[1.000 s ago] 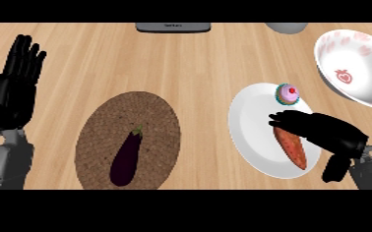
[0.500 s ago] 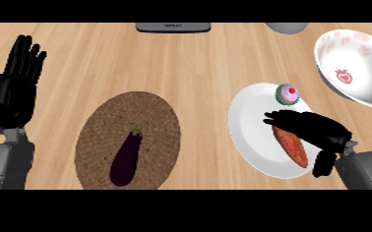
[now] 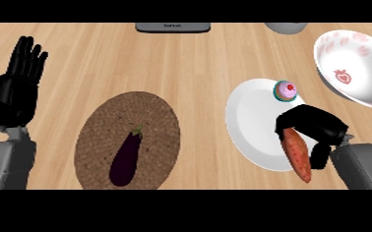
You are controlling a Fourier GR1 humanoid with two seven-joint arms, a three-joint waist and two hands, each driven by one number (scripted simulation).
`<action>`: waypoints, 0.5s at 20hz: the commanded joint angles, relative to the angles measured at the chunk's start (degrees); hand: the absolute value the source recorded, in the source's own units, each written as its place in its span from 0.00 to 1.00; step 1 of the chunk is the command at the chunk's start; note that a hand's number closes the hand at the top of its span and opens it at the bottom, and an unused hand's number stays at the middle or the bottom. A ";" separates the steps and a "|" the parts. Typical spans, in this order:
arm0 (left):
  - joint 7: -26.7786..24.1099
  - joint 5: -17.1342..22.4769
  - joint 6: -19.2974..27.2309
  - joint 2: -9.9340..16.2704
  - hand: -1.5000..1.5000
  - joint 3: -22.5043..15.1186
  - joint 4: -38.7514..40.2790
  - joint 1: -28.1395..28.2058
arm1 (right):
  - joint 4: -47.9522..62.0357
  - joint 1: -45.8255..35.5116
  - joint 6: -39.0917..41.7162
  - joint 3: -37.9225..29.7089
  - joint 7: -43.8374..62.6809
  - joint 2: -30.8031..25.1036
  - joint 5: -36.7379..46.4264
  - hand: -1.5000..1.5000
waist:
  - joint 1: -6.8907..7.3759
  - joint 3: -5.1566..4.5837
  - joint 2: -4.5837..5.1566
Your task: Pick the sweet potato from the plate and place it in the bowl
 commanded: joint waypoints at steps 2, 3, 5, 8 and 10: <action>-0.38 0.28 -0.31 1.63 0.50 1.87 -0.74 2.39 | 5.70 6.51 -3.54 -13.22 0.50 -10.94 -3.52 1.00 | -2.16 0.30 0.01; 0.44 0.67 0.74 0.99 0.50 2.26 -0.94 1.84 | 8.72 6.91 -2.91 -17.54 3.42 -13.44 -4.46 1.00 | -3.59 0.38 0.06; -0.30 0.79 1.07 1.05 0.50 3.28 -0.48 3.36 | 13.89 8.34 -2.96 -24.48 7.71 -18.29 -5.69 1.00 | -6.13 0.46 0.39; 0.01 1.04 1.23 1.32 0.50 3.69 -1.30 3.17 | 21.11 9.79 -3.61 -33.01 11.62 -24.15 -8.04 1.00 | -6.11 0.71 0.45; 0.78 1.42 0.74 1.51 0.50 3.40 -1.88 2.63 | 26.32 10.76 -5.90 -36.90 10.80 -27.13 -9.20 1.00 | -4.48 1.00 0.65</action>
